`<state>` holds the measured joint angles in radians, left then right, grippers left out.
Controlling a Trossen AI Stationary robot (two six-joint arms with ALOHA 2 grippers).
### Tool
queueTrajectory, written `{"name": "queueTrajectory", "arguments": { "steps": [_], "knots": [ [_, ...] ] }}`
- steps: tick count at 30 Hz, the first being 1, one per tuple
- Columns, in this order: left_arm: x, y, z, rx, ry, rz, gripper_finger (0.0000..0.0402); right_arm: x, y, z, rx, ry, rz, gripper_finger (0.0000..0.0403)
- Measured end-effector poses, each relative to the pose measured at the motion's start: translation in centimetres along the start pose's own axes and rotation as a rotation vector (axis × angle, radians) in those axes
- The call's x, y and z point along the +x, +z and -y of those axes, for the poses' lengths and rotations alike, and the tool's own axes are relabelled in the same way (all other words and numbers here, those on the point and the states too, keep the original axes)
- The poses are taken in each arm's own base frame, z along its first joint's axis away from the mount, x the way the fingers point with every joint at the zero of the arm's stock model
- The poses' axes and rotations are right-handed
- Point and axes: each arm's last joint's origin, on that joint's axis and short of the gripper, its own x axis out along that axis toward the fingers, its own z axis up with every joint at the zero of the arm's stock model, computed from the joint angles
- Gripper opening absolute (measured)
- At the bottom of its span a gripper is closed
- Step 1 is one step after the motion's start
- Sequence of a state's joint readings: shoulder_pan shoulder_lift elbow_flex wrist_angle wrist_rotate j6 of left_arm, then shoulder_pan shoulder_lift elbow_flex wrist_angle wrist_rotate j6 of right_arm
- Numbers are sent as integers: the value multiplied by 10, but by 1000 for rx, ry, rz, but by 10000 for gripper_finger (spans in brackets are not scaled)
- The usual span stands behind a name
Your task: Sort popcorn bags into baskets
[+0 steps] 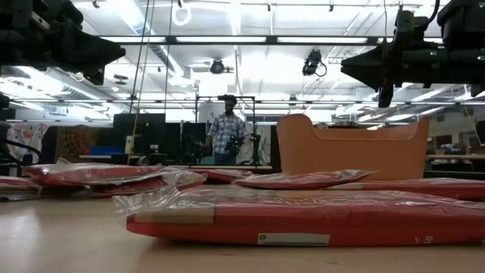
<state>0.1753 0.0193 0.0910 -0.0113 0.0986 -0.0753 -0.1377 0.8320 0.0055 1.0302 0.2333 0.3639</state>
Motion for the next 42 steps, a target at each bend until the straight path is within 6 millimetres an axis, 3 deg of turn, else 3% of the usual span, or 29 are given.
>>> {"name": "queueTrajectory", "arguments": {
  "steps": [18,33,38,42],
  "knots": [
    [0,1,0,9,0,6,57,0,0,0,0,0,0,75],
    [-4,29,3,-146,-50,301,57,0,5,-2,177,22,45,75],
    [-4,29,3,-196,-58,302,57,4,2,-6,155,145,-39,75],
    [1,29,2,-201,-50,256,57,27,17,-23,56,311,-126,75]
  ]
}}
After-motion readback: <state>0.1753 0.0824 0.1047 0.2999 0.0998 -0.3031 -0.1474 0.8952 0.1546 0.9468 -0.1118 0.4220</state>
